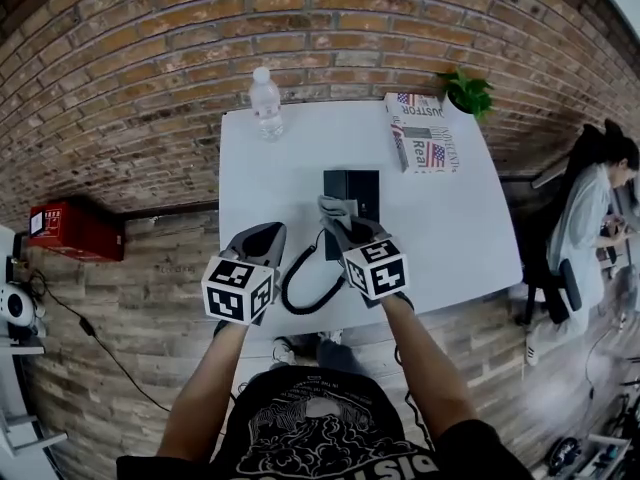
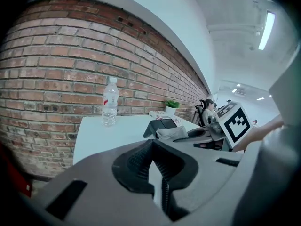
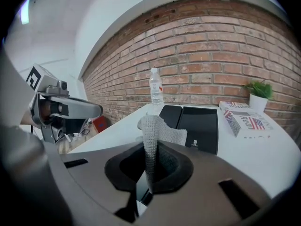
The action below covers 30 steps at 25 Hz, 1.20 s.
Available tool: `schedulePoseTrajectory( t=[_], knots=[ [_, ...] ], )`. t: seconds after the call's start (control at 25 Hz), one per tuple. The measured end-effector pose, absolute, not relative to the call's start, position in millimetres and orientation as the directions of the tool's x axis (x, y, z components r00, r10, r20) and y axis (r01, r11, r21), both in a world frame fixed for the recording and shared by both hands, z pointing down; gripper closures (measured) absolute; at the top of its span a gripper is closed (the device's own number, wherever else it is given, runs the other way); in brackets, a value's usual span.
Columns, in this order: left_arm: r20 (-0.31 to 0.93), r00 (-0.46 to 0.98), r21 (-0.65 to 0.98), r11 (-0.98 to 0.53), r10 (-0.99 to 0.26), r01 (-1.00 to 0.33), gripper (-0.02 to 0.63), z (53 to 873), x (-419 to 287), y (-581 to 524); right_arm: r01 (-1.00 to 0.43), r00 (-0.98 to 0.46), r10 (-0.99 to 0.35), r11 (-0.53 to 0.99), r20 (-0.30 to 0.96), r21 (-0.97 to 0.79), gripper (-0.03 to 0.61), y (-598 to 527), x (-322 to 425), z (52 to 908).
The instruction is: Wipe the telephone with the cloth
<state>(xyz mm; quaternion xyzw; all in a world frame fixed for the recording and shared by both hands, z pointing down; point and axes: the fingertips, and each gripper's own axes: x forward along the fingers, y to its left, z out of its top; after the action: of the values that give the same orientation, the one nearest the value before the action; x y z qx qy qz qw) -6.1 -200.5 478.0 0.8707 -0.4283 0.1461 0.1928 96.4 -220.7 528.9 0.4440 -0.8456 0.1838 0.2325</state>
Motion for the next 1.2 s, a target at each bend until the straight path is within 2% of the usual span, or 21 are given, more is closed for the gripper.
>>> schedulePoseTrajectory(
  t=[1.2],
  knots=[
    [0.422, 0.669, 0.236, -0.639, -0.611, -0.732, 0.609, 492.2, -15.5, -151.8, -0.902, -0.402, -0.674, 0.41, 0.62, -0.14, 0.568, -127.0, 105.4, 566.1]
  ],
)
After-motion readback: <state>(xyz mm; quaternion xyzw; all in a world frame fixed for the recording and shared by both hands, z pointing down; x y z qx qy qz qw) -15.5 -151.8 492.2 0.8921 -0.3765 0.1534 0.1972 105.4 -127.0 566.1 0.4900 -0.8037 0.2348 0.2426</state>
